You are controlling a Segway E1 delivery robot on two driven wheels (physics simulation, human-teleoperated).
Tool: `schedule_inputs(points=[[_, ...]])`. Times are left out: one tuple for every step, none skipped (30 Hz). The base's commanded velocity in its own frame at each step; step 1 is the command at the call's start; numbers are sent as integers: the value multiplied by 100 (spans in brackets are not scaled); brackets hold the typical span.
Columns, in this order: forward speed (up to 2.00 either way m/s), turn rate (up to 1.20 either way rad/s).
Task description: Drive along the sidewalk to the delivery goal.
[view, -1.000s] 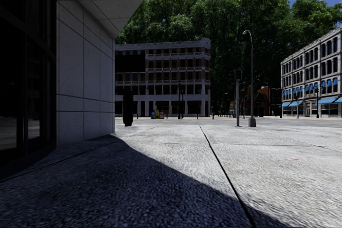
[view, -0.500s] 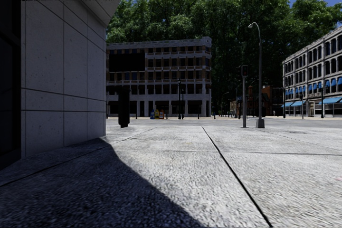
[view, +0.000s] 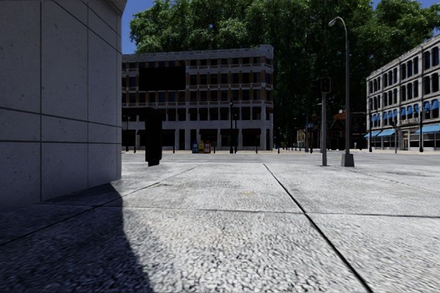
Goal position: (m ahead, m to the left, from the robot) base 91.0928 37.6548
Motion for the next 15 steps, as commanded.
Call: schedule_inputs(points=[[200, 0], [200, 0], [200, 0], [200, 0], [200, 0], [200, 0], [200, 0], [200, 0], [200, 0], [200, 0], [200, 0], [200, 0], [200, 0], [200, 0], [200, 0]])
